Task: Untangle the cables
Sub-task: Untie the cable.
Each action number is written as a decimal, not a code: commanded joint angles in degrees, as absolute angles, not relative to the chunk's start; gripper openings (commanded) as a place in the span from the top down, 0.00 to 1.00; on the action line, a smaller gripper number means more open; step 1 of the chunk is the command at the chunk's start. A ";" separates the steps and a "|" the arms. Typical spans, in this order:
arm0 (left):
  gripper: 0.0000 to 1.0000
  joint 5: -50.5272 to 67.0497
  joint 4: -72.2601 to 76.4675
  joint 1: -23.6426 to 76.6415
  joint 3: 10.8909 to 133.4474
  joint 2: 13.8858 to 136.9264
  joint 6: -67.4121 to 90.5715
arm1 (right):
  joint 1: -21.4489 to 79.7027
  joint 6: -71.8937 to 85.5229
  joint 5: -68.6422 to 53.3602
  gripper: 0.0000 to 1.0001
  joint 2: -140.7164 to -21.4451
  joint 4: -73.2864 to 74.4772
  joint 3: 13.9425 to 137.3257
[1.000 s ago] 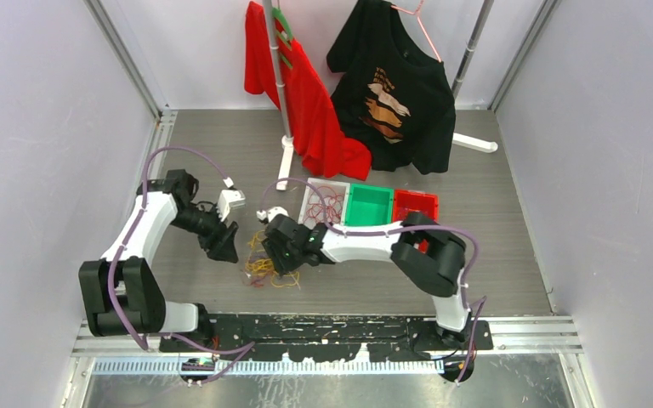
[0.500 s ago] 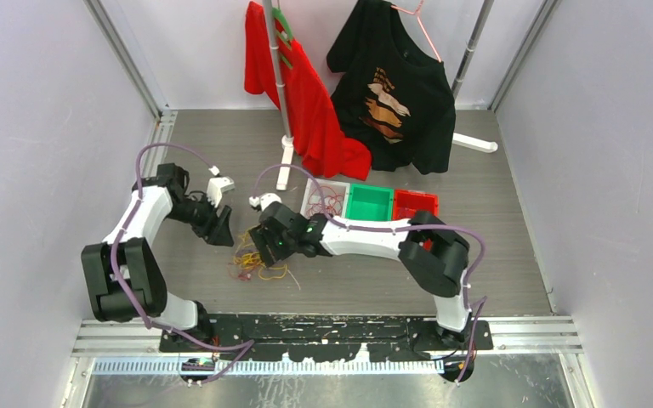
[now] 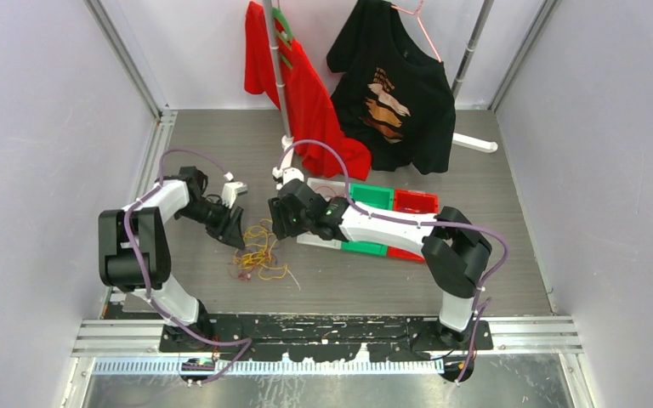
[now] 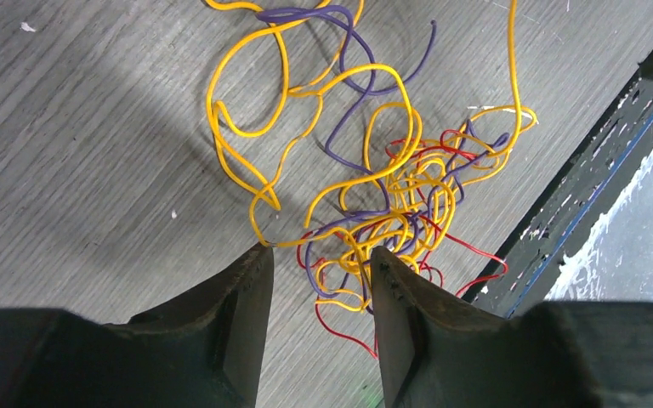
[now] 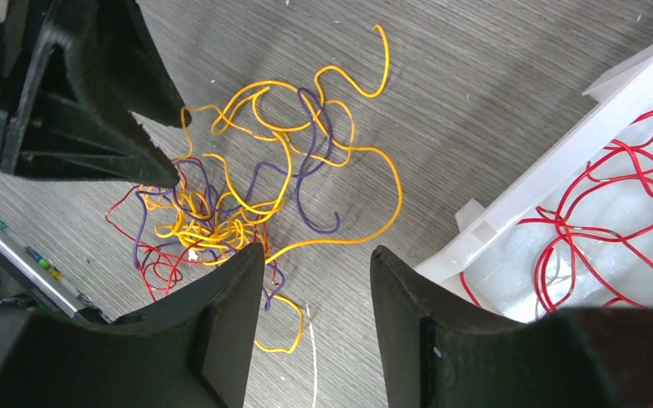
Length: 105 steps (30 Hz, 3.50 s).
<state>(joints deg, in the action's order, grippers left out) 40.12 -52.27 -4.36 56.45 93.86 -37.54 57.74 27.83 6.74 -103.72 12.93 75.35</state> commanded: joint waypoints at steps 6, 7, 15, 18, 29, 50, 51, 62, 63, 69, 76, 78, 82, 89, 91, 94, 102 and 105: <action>0.85 42.31 -52.06 -3.73 62.04 96.81 -34.68 | 58.36 29.30 7.53 0.54 -98.44 4.30 70.58; 0.88 42.42 -53.59 -3.70 62.97 96.47 -34.67 | 58.40 29.07 6.87 0.54 -98.22 2.98 70.01; 1.00 39.89 -60.54 -6.87 68.54 85.92 -32.37 | 58.54 25.69 4.22 0.44 -99.58 -1.66 71.74; 1.00 40.22 -62.96 -7.59 69.83 83.04 -32.18 | 59.00 24.93 2.71 0.43 -101.17 -3.51 74.03; 0.73 38.30 -61.49 -10.81 63.98 82.62 -34.96 | 58.89 27.35 10.70 0.43 -121.19 19.69 100.17; 0.50 42.58 -65.70 -14.75 64.86 83.15 -41.72 | 57.88 18.48 4.31 0.66 -126.77 20.90 102.22; 0.50 42.54 -65.74 -14.76 64.72 83.08 -41.83 | 57.87 18.50 4.20 0.68 -126.77 21.00 102.40; 0.38 47.35 -65.79 -14.68 63.29 82.02 -42.05 | 57.75 17.47 -2.03 0.99 -117.03 17.39 101.71; 0.37 48.03 -66.03 -14.67 63.61 81.63 -42.16 | 57.81 17.75 -3.38 0.99 -115.03 15.73 100.51; 0.34 51.44 -69.38 -14.71 68.02 80.59 -43.03 | 57.77 19.61 -11.01 0.99 -106.37 9.54 96.38; 0.34 57.27 -76.37 -14.70 74.31 81.70 -46.47 | 57.14 23.83 -16.81 0.99 -101.04 4.92 94.17; 0.36 60.29 -79.19 -14.68 74.92 81.90 -48.64 | 56.53 26.47 -18.48 0.99 -100.07 2.17 93.16; 0.37 65.54 -87.14 -14.68 75.92 82.38 -56.65 | 54.84 32.06 -22.22 0.99 -99.17 -2.66 92.46; 0.52 68.21 -95.06 -14.63 76.91 82.65 -64.06 | 52.84 38.23 -28.26 0.99 -99.49 -4.55 95.62; 0.61 69.47 -98.02 -14.64 76.70 83.21 -67.04 | 52.68 39.07 -28.69 0.99 -99.28 -4.57 95.71; 0.66 70.73 -100.64 -14.62 75.53 83.90 -69.68 | 52.51 40.07 -28.92 0.99 -98.45 -5.48 94.92; 0.60 66.98 -81.06 -14.76 69.85 78.80 -52.27 | 51.88 44.27 -31.54 0.99 -96.72 -6.81 96.63; 0.43 65.36 -68.74 -14.76 66.23 71.07 -42.95 | 51.94 43.60 -31.75 0.99 -96.15 -4.19 98.45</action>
<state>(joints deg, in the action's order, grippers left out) 66.32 -84.12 -14.39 68.93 80.84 -56.49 52.21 42.52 -29.71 -101.49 -2.79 93.36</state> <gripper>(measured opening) 0.505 0.036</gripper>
